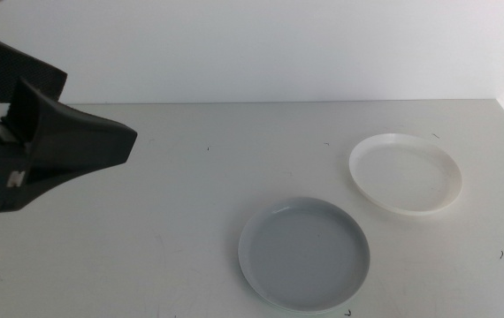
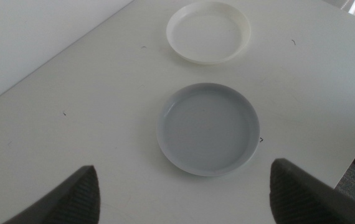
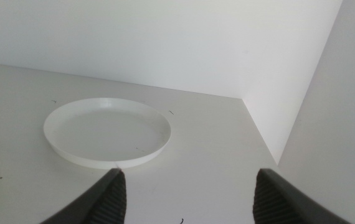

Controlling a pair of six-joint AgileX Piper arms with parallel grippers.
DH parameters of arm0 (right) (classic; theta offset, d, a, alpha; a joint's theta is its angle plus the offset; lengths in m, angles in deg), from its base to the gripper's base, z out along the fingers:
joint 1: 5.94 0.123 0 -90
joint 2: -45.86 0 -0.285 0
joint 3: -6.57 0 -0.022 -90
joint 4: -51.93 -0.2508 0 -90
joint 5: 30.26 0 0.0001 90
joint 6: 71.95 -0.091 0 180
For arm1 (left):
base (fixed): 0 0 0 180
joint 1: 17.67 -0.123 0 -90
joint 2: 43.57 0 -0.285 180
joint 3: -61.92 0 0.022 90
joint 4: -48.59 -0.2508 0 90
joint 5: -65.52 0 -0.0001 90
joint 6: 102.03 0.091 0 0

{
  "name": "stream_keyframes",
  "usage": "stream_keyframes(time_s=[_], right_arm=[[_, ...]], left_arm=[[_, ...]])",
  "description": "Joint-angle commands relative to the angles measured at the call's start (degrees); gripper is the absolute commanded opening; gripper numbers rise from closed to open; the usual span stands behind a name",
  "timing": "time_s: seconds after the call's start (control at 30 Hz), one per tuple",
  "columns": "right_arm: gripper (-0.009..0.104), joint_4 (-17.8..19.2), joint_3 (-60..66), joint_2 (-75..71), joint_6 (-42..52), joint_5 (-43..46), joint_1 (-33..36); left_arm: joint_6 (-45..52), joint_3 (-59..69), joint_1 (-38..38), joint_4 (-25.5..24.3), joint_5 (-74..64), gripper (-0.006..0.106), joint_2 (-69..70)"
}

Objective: Stack the three bowls on top of each other.

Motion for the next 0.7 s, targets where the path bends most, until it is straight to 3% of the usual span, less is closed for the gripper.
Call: stream_keyframes(time_s=[0.0, 0.47, 0.67], right_arm=[[0.052, -0.2, -1.8, -1.1, 0.4, 3.9, -0.2], [0.052, 0.8, -30.9, 21.3, 0.4, -16.2, -0.2], [0.052, -1.8, -44.7, 33.9, -6.0, -26.4, -0.2]], left_arm=[[-0.5, -1.7, 0.1, 0.8, 3.5, 0.105, 0.3], [-0.5, -1.7, 0.1, 0.8, 3.5, 0.105, 0.3], [-0.5, -1.7, 0.1, 0.8, 3.5, 0.105, 0.3]])
